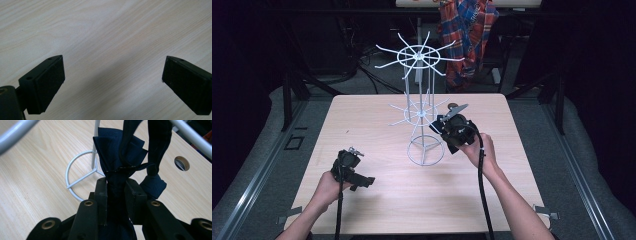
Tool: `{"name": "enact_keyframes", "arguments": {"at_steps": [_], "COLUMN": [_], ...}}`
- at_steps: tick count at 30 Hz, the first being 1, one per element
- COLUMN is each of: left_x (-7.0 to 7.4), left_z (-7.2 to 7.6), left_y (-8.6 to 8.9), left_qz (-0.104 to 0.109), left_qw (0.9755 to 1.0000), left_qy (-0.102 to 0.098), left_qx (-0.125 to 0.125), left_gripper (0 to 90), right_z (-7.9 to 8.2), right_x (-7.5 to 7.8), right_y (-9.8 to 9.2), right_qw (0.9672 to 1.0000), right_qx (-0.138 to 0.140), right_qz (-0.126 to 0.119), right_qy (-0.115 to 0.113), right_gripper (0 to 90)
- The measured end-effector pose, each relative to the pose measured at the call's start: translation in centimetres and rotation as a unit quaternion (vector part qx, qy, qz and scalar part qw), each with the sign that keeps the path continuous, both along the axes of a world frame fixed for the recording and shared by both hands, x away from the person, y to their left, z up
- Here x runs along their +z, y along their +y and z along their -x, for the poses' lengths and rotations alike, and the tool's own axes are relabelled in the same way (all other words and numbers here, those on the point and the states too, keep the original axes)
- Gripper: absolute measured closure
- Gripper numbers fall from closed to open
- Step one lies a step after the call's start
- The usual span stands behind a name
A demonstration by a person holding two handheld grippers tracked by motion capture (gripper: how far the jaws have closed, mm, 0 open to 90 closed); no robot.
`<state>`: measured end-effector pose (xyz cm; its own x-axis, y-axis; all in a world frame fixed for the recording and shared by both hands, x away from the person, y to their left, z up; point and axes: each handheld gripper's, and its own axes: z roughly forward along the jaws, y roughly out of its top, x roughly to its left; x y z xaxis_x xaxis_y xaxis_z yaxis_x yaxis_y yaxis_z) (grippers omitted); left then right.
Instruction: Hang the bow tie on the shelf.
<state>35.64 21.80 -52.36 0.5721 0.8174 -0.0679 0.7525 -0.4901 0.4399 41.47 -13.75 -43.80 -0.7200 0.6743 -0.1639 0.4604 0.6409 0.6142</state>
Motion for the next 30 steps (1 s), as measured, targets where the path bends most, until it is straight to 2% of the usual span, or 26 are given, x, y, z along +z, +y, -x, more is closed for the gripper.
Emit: {"name": "enact_keyframes", "arguments": {"at_steps": [7,9,16,21,23,30], "left_x": [0.0,-0.2,0.0,0.0,0.0,0.2], "left_z": [0.0,-0.1,0.0,-0.1,-0.1,0.0], "left_y": [-0.2,-0.3,-0.3,-0.3,-0.2,0.0], "left_qz": [0.003,0.003,0.005,0.006,0.008,0.01], "left_qw": [1.0,1.0,1.0,1.0,1.0,0.9999], "left_qy": [0.0,0.004,0.001,0.003,0.003,-0.002], "left_qx": [-0.001,-0.002,-0.004,-0.006,-0.003,-0.002], "left_gripper": [4.5,4.6,4.6,4.5,4.6,4.5], "right_z": [-0.3,-0.4,-0.3,-0.3,-0.3,0.0], "right_x": [-0.5,-0.6,-1.2,-1.6,-1.8,-1.6], "right_y": [0.0,-0.1,0.3,0.5,0.5,0.3], "right_qw": [0.9999,0.9997,0.9998,0.9997,0.9996,0.9996], "right_qx": [0.002,0.004,0.008,0.01,0.011,0.009], "right_qz": [-0.007,-0.022,-0.012,-0.017,-0.018,-0.023], "right_qy": [0.009,0.013,0.011,0.016,0.021,0.014], "right_gripper": [72.5,72.4,70.8,68.8,64.2,60.9]}}
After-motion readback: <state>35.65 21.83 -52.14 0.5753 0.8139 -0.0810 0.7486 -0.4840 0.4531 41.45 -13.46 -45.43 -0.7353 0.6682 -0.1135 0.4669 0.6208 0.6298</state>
